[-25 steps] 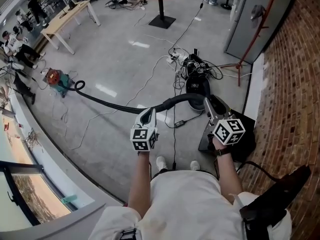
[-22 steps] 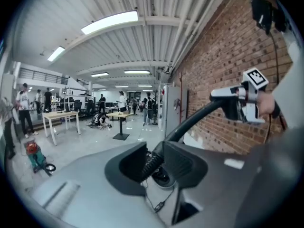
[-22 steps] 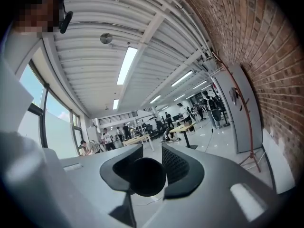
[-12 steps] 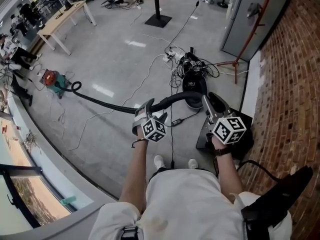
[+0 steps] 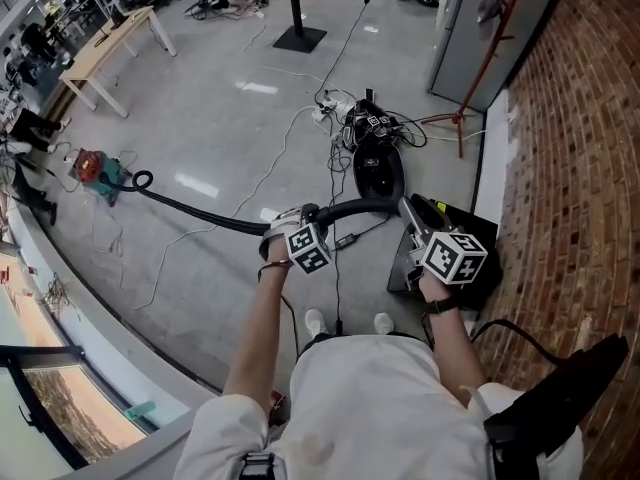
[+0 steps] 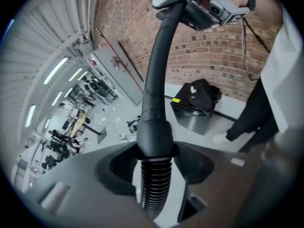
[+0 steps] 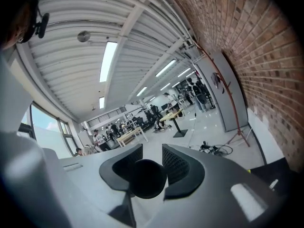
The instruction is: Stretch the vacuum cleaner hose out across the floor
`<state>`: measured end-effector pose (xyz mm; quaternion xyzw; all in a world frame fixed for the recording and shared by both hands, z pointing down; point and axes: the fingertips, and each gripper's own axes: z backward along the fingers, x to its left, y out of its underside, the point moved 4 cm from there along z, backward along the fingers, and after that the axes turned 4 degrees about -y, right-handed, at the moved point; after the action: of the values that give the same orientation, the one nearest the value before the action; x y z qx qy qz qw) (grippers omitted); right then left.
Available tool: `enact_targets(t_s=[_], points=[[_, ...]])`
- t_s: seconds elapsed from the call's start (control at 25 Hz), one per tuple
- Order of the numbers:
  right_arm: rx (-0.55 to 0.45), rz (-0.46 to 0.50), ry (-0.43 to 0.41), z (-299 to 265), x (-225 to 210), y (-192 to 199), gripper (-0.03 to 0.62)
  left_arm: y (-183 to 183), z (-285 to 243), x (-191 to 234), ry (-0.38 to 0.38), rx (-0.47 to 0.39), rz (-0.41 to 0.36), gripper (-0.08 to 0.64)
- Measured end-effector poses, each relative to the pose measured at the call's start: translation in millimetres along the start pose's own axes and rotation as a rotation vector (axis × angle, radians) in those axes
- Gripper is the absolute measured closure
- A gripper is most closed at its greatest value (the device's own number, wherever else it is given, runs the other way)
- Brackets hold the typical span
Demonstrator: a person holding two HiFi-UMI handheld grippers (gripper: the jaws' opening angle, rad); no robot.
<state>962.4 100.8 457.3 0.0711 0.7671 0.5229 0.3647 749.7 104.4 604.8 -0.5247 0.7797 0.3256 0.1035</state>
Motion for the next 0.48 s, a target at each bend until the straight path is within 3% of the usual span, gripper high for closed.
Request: enact_targets(t_s=[0.16,0.2,0.32,0.48], points=[[0.098,-0.029,-0.031,4.5,-16.6,21.0,0.467,5.4,2.0,-25.3,0.292,0.038,-0.069,0.327],[0.122,-0.011,-0.046,5.8,-18.0,26.5,0.430,8.0,2.3,-31.0,0.351,0.054,-0.089,0.327],[0.207,0.094,-0.066,13.2,-20.3,43.7,0.229,15.0,3.0,-45.9,0.517,0.117,-0.173,0.327],[0.293,0.297,-0.146,29.0,-9.1,59.1,0.208,21.6,7.2,-66.6,0.767,0.219,-0.295,0.327]])
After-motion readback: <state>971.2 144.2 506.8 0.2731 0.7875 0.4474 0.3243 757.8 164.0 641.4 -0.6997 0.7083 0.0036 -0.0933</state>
